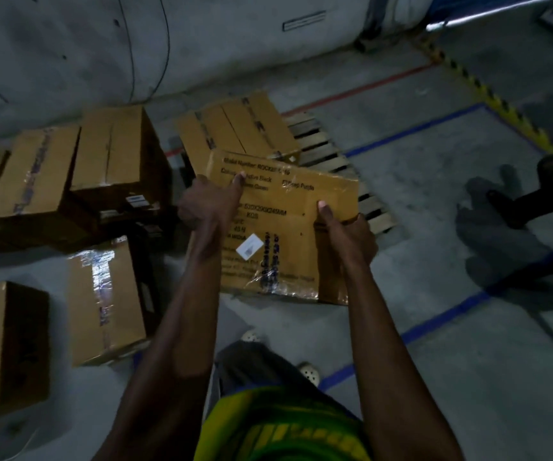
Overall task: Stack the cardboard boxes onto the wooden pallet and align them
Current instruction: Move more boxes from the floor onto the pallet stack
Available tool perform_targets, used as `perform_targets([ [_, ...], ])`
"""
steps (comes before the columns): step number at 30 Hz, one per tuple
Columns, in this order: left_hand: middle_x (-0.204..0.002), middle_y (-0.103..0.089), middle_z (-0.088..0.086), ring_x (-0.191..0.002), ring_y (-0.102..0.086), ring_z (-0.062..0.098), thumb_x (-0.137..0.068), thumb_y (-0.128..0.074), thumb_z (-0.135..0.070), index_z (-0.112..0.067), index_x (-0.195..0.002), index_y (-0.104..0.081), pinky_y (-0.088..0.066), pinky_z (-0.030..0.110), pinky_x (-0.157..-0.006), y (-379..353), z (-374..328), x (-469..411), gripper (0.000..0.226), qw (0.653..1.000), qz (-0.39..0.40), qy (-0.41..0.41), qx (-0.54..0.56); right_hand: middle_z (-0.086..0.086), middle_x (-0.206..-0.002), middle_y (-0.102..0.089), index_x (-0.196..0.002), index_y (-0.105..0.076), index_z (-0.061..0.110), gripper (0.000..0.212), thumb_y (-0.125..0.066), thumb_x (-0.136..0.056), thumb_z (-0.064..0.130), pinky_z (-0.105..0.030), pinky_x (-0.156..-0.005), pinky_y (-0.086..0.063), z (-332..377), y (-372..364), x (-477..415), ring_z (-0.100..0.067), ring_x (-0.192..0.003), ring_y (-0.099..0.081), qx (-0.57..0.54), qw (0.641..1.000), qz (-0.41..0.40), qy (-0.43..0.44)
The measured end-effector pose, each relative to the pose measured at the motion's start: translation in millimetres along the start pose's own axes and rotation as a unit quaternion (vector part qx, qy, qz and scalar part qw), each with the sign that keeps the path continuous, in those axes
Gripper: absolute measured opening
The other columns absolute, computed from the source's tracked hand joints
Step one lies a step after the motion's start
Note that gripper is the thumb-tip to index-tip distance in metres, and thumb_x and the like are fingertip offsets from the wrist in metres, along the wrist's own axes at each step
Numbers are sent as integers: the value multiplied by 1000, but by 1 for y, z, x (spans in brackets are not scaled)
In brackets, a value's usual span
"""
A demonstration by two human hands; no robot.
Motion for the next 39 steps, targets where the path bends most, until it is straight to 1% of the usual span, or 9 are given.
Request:
perform_targets([
  [5,-115,-67,7,-109,-65,29,-76,-64,-77,-16,-119,-60,-50,41,-94,-65,-46,15,75,998,48,-42,19,-10,-142,-57,-141,-49,16,85,-63,-80,74,-40,-104,-40,-10,52,-41,-33,-130,-53,16,999,-51,-4],
  [11,-116,-67,6,-112,-63,30,-77,-70,-69,-15,-117,-59,-48,37,-91,-151,-78,10,69,993,80,-21,84,-9,-138,-59,-137,-50,16,89,-62,-76,79,-38,-100,-42,-20,79,-119,-32,-125,-56,27,997,-64,-17],
  [17,-110,-69,1,-103,-64,25,-78,-75,-57,-16,-118,-62,-42,30,-85,-240,-110,0,59,979,122,13,166,-12,-129,-63,-132,-55,11,94,-51,-76,87,-33,-80,-36,-15,97,-225,-31,-117,-60,75,993,-74,-57],
  [21,-113,-68,-2,-106,-65,23,-74,-76,-54,-20,-121,-61,-50,37,-92,-286,-127,-14,61,967,154,65,192,-17,-139,-57,-144,-45,8,100,-49,-80,85,-39,-98,-43,-7,95,-291,-34,-126,-55,113,989,-72,-56],
  [25,-115,-66,-3,-106,-64,20,-77,-77,-51,-21,-121,-58,-52,48,-98,-328,-125,-33,57,960,186,113,176,-18,-144,-53,-150,-37,12,104,-46,-79,88,-48,-109,-39,-17,78,-352,-36,-130,-51,148,985,-46,-78],
  [30,-113,-68,2,-105,-65,22,-83,-65,-68,-17,-118,-62,-53,46,-97,-396,-105,-44,62,966,147,160,142,-20,-145,-51,-150,-38,17,97,-30,-84,88,-59,-115,-22,-61,33,-432,-39,-132,-48,174,974,-26,-145],
  [33,-110,-67,3,-101,-62,21,-94,-47,-71,-10,-116,-63,-48,38,-93,-432,-96,-42,67,962,118,209,131,-20,-146,-51,-150,-38,17,101,-22,-83,90,-61,-114,-23,-97,11,-468,-39,-131,-48,173,970,14,-172],
  [36,-101,-58,3,-94,-52,19,-101,-37,-66,-10,-107,-61,-33,31,-83,-451,-100,-38,61,952,91,265,123,-17,-151,-47,-153,-33,13,96,-27,-88,84,-61,-114,-26,-117,2,-488,-42,-133,-46,189,965,62,-171],
  [39,-104,-55,3,-97,-50,21,-101,-40,-62,-12,-110,-56,-33,32,-82,-465,-106,-49,53,951,74,278,112,-14,-157,-39,-156,-27,14,94,-35,-90,80,-62,-115,-20,-112,2,-511,-43,-138,-41,198,964,91,-151],
])
Point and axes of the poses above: each hand's wrist, its own x-axis away from the middle knuckle, its own y-axis out of the back of the hand, z = x × y, the point moved 4 cm from there along -x, towards the middle knuckle
